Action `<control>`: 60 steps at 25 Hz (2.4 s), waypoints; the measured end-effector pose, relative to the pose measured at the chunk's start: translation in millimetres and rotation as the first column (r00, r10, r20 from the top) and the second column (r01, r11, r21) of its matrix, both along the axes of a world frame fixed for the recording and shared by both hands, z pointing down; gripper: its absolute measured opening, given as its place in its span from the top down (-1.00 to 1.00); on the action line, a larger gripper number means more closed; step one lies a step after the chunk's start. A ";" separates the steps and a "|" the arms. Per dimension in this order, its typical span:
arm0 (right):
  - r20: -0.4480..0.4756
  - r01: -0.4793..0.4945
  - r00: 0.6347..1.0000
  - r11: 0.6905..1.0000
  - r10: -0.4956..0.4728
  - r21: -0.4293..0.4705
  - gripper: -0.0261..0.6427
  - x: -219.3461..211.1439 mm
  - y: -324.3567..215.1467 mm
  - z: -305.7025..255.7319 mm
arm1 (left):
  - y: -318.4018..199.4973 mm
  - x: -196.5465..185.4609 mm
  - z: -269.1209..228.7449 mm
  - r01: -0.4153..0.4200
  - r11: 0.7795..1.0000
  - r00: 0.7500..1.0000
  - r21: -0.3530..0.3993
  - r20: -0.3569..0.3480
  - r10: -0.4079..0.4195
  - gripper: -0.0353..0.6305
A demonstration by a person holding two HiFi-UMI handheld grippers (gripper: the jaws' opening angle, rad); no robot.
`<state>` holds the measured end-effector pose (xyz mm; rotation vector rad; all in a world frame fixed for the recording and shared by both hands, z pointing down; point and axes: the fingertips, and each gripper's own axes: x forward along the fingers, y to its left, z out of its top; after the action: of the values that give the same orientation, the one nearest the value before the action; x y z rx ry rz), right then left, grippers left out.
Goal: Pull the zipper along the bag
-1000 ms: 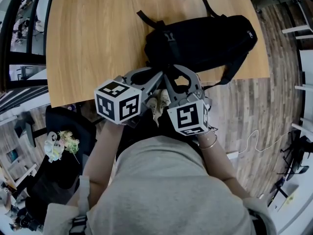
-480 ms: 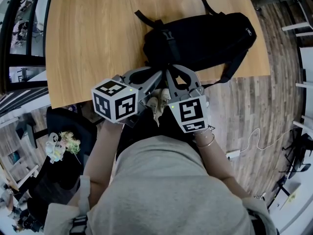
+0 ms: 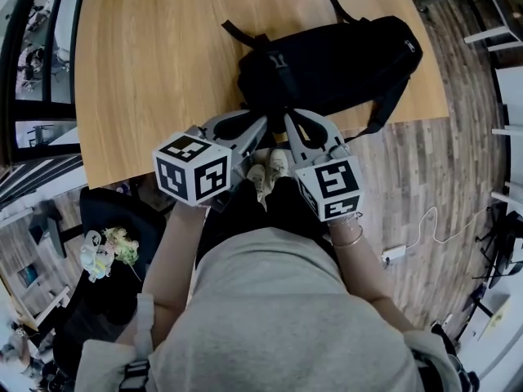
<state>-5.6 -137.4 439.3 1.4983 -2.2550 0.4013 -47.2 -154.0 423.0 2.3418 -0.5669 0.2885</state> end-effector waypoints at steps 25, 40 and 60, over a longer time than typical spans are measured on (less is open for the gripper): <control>0.051 0.042 0.998 0.999 -0.044 0.031 0.91 80.2 -17.2 -19.7 | -16.4 -8.3 0.2 0.295 0.954 0.952 0.050 0.069 -0.298 0.77; 0.110 0.260 0.959 0.965 -0.262 0.030 0.59 74.0 -25.1 -22.4 | -9.4 -13.9 -2.9 0.435 0.898 0.891 0.074 0.112 -0.440 0.77; -0.313 0.482 0.833 0.876 -0.457 0.003 0.76 46.1 -23.2 1.4 | -8.3 -15.6 -0.3 0.426 0.903 0.897 0.062 0.104 -0.430 0.77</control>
<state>40.5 -160.6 440.7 0.9024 -2.2993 -0.0708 -62.7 -162.3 422.7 2.1710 -1.1326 0.2077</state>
